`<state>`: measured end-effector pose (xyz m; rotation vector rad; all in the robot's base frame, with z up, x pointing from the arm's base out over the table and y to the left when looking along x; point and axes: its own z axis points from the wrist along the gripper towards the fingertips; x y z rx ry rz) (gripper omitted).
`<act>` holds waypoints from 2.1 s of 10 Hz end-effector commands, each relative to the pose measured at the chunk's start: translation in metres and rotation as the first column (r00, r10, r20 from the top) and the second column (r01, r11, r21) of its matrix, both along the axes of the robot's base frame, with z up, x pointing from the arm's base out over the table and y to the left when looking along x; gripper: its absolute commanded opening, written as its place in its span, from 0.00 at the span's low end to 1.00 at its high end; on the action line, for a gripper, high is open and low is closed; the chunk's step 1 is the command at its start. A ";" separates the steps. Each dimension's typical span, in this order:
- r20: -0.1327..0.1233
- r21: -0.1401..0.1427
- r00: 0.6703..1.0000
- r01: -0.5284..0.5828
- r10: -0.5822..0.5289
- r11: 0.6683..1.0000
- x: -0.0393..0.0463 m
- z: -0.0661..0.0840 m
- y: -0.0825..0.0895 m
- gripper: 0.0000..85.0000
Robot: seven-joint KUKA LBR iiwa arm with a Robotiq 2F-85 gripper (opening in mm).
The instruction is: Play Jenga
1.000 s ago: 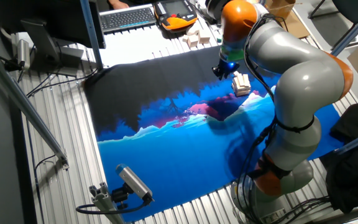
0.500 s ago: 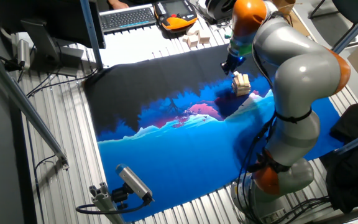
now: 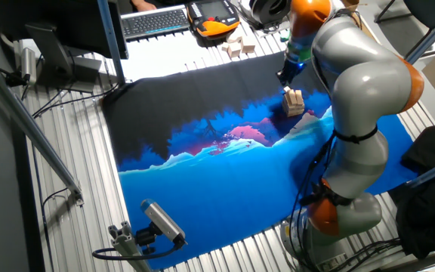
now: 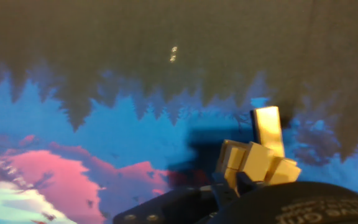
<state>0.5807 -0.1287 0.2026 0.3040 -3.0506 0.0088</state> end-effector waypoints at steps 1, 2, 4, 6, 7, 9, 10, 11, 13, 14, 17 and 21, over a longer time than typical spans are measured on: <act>-0.006 0.001 1.000 0.022 -0.022 1.000 -0.0002 0.000 -0.001 0.00; -0.023 -0.010 0.999 0.046 -0.046 0.999 -0.0002 0.000 -0.001 0.00; -0.033 -0.023 0.995 0.090 -0.091 0.996 -0.0002 0.000 -0.001 0.00; -0.021 -0.033 0.995 0.092 -0.093 0.995 -0.0002 0.000 -0.001 0.00; -0.023 -0.056 0.996 0.081 -0.082 0.995 -0.0002 0.000 -0.001 0.00; -0.006 -0.062 0.997 0.078 -0.078 0.995 -0.0002 0.000 -0.001 0.20; -0.001 -0.061 0.998 0.067 -0.067 0.996 -0.0002 0.000 -0.001 0.40; 0.007 -0.046 0.998 0.063 -0.062 0.997 0.0050 -0.006 -0.010 0.40; 0.005 -0.040 0.998 0.055 -0.055 0.998 0.0150 -0.010 -0.021 0.40; 0.005 -0.039 0.999 0.049 -0.049 0.998 0.0199 -0.012 -0.025 0.40; 0.023 -0.030 0.999 0.037 -0.036 0.999 0.0329 -0.025 -0.037 0.40; 0.020 -0.019 1.000 0.017 -0.017 1.000 0.0450 -0.038 -0.048 0.40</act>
